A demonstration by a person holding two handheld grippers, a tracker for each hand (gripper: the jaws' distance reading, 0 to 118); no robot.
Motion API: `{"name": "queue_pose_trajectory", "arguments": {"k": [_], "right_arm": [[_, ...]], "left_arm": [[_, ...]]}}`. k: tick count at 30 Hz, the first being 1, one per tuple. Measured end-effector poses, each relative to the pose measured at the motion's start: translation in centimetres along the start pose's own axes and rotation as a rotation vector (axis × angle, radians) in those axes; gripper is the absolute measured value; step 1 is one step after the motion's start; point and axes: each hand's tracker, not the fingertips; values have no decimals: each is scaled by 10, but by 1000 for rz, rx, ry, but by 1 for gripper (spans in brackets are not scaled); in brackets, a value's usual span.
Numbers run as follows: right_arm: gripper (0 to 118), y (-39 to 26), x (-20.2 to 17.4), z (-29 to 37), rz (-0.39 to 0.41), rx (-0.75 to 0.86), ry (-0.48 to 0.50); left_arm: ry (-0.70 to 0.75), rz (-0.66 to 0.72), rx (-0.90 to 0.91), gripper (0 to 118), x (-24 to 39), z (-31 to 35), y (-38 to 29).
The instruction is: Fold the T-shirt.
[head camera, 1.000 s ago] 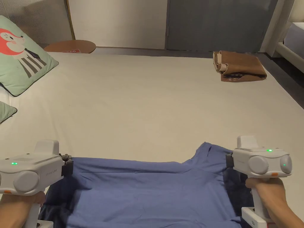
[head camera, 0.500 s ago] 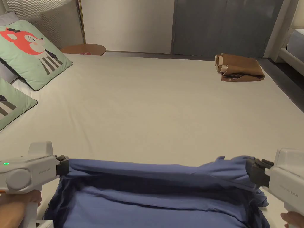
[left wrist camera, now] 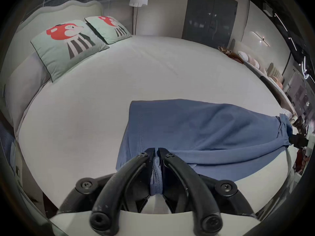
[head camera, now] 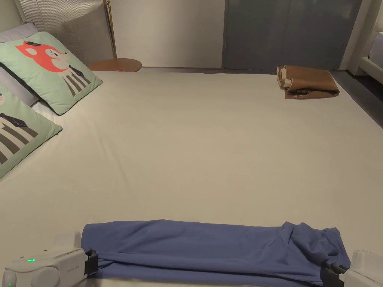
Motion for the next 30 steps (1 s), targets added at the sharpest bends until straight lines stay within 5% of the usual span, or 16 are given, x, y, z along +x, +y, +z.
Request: {"name": "queue_pose_trajectory", "arguments": {"k": [3, 4, 7, 8, 11, 18, 23, 25, 27, 28, 29, 30], "right_arm": [[4, 4, -10, 2, 25, 0, -17], [8, 7, -16, 10, 45, 9, -21], [68, 23, -38, 28, 123, 101, -72], [87, 29, -37, 22, 143, 132, -71], [105, 53, -64, 40, 183, 264, -55], [105, 88, -130, 93, 258, 587, -41], [104, 97, -158, 117, 288, 731, -61], [100, 98, -163, 117, 295, 748, -75], [71, 97, -166, 119, 301, 773, -77], [46, 97, -169, 123, 308, 773, -88], [8, 97, -171, 123, 320, 774, -97], [0, 98, -172, 123, 326, 773, -102]], "left_arm": [[15, 0, -1, 7, 0, -3, 3], [22, 0, -1, 18, 3, 0, 6], [17, 10, 55, 99, 12, 10, 19], [13, 12, 105, 109, 17, 14, 25], [-8, -19, 281, 108, 41, 38, 46], [-67, -139, 693, 108, 110, 114, 79], [-61, -181, 827, 104, 141, 144, 84], [-66, -203, 855, 93, 149, 150, 83], [-66, -205, 870, 31, 155, 151, 81], [-66, -204, 866, 0, 157, 150, 83], [-59, -204, 864, 0, 158, 147, 83], [-85, -201, 871, 0, 156, 146, 81]]}}
